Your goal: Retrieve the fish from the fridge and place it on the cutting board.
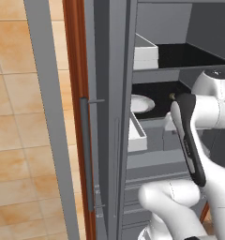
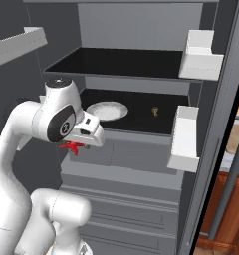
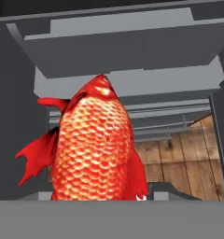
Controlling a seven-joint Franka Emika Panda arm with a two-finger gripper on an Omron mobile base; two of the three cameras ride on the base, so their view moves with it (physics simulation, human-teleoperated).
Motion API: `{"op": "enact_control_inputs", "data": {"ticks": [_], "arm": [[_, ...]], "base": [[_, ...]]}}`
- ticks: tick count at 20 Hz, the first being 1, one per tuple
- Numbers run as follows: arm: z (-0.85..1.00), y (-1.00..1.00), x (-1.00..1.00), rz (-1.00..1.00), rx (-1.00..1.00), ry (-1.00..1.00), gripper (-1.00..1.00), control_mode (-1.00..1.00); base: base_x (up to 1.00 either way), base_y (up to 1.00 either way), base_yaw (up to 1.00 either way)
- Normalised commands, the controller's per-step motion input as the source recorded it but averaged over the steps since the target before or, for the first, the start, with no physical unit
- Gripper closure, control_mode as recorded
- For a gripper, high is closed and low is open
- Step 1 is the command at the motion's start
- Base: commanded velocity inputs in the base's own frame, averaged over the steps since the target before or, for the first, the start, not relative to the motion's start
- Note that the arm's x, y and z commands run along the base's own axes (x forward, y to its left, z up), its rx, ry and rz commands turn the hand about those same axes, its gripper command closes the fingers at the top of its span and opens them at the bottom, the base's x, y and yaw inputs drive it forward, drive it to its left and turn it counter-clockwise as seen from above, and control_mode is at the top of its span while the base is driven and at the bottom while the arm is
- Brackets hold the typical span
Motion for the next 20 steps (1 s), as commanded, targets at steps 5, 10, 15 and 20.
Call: {"op": "enact_control_inputs", "data": {"ticks": [5, 10, 15, 20], "arm": [[0.02, 0.01, -0.56, -0.05, 0.00, -0.04, 1.00, -1.00], [0.13, 0.04, -0.57, -0.06, -0.05, -0.10, 1.00, -1.00], [0.30, 0.04, -0.43, -0.03, -0.05, -0.01, 1.00, -1.00], [0.34, 0.00, -0.14, -0.02, 0.00, 0.00, 1.00, -1.00]], "base": [[0.00, 0.00, 0.00], [0.00, 0.00, 0.00], [0.00, 0.00, 0.00], [0.00, 0.00, 0.00]]}}
